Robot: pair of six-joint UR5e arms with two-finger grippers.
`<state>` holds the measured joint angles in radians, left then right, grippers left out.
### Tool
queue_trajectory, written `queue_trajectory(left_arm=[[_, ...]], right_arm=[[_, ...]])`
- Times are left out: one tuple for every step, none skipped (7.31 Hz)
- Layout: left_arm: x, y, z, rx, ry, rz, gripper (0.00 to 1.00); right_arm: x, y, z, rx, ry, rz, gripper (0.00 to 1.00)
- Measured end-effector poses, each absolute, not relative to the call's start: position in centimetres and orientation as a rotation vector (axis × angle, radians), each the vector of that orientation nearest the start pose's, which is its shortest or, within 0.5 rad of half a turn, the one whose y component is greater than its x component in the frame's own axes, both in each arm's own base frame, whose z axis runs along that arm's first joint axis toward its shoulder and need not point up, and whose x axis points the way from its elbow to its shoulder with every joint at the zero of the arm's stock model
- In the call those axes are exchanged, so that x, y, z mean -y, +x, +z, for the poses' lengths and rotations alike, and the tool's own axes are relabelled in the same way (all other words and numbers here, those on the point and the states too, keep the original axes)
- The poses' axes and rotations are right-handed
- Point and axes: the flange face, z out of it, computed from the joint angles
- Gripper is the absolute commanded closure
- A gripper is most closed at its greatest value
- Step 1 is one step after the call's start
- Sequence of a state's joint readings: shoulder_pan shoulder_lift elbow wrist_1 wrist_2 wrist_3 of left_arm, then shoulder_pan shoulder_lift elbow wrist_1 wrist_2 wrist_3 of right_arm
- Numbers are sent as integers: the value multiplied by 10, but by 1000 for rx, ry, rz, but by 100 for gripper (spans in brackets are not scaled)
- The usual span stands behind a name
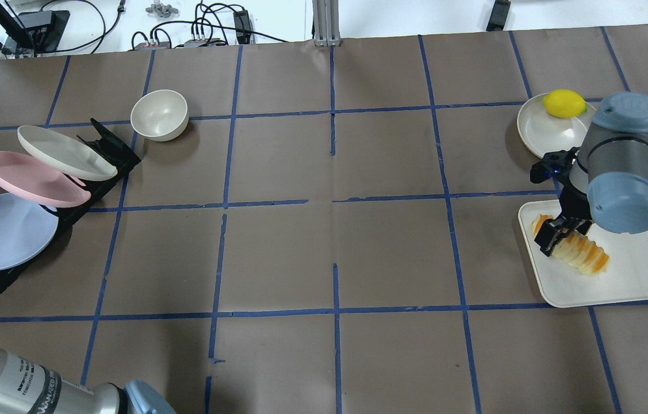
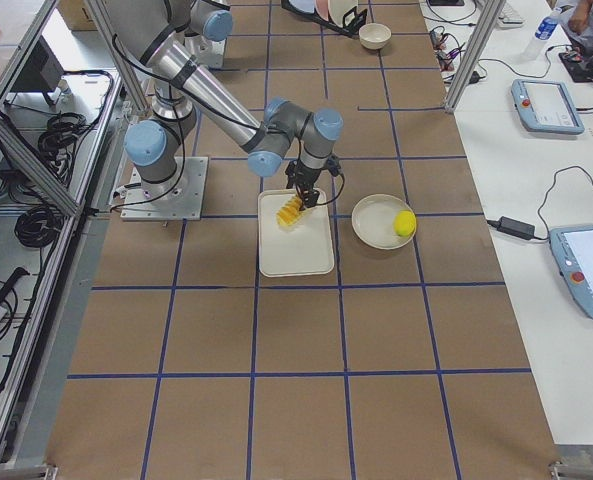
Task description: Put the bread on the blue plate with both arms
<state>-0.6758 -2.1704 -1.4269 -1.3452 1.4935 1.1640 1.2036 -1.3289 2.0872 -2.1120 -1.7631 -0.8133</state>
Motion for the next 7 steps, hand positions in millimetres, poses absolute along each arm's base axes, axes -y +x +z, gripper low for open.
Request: queue_trajectory(left_arm=[[527,431,215,-3358,444,99,81],[527,431,212,-3360,446,104,90],[527,432,213,-3361,447,107,93],[528,432,215,-3361,448,105,94],[529,432,217,-3363,448,95,94],[531,430,224,-3361,450,78,95],[533,426,237,-3352,459,62,95]], right_arm=[[471,-67,185,-3067,-709,470,0],[469,-73,183,-3069,-688,480,14],[468,-77,182,-3071,-676,484,57],[468,-78,182,-3072,-672,484,84],[468,-78,182,-3073,-670,483,93],[468,-79,182,-3075,-668,482,93],[469,-79,183,-3078,-664,479,93]])
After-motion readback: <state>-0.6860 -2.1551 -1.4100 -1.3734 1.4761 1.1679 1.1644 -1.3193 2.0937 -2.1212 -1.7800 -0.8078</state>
